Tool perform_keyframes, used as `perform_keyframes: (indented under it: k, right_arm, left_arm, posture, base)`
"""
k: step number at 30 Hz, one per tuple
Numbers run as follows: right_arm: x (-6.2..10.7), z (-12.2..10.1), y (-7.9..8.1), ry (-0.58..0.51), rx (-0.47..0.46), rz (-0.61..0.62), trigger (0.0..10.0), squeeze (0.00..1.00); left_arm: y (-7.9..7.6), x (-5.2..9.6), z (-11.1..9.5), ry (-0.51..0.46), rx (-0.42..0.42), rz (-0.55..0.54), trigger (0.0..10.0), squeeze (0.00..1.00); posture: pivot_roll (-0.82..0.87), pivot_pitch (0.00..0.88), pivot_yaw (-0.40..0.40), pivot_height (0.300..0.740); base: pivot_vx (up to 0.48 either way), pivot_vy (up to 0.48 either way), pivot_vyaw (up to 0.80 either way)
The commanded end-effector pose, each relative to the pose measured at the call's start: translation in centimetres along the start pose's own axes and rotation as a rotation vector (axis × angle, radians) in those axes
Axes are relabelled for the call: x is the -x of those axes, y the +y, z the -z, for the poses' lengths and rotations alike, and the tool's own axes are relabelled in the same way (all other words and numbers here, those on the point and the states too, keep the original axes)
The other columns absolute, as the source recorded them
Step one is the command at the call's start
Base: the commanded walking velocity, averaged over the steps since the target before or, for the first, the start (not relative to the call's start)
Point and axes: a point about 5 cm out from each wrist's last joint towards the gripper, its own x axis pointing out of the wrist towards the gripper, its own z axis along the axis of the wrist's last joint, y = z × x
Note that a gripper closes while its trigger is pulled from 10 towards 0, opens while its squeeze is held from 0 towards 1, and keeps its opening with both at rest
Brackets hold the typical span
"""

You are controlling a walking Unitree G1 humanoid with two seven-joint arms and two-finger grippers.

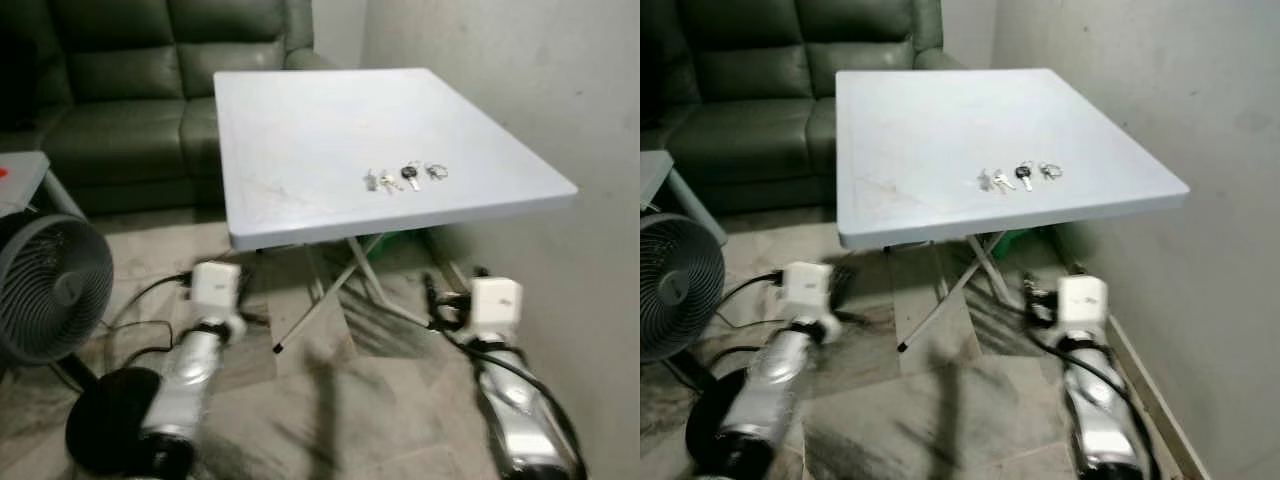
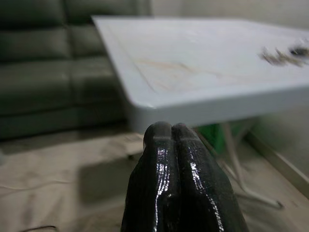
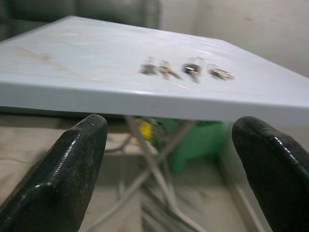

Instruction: Hang keys on a hook

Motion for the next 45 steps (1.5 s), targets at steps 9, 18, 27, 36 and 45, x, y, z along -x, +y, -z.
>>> perform_keyframes:
  k: [9, 18, 27, 36, 45]
  right_arm:
    - [0.2, 0.1, -0.6, 0.009, -0.033, 0.015, 10.0, 0.0]
    - [0.3, 0.1, -0.5, 0.008, -0.044, 0.01, 10.0, 0.0]
    - [0.2, 0.0, -0.5, 0.004, -0.052, 0.013, 10.0, 0.0]
    - [0.2, 0.0, -0.6, 0.004, -0.052, 0.019, 10.0, 0.0]
    - [0.1, -0.1, -0.6, 0.008, -0.051, 0.011, 10.0, 0.0]
  left_arm:
    - [-0.3, -0.1, 0.0, 0.015, 0.03, 0.009, 10.0, 0.0]
    - [-0.2, -0.2, -0.4, 0.004, 0.032, 0.008, 10.0, 0.0]
    - [-0.3, -0.5, -0.9, -0.007, 0.03, 0.01, 10.0, 0.0]
    - [-0.4, -0.6, -1.1, -0.012, 0.027, 0.012, 10.0, 0.0]
    - [-0.3, -0.7, -1.3, -0.019, 0.034, 0.005, 10.0, 0.0]
  posture:
    - [0.0, 0.017, -0.037, 0.74]
    - [0.0, 0.021, -0.037, 0.74]
    - [0.0, 0.029, -0.035, 0.74]
    - [0.0, 0.034, -0.037, 0.74]
    - [0.0, 0.032, -0.042, 0.74]
  base:
    - [0.092, 0.0, 0.0]
    - [0.333, 0.0, 0.0]
    - [0.38, 0.0, 0.0]
    - [0.388, 0.0, 0.0]
    - [0.387, 0.0, 0.0]
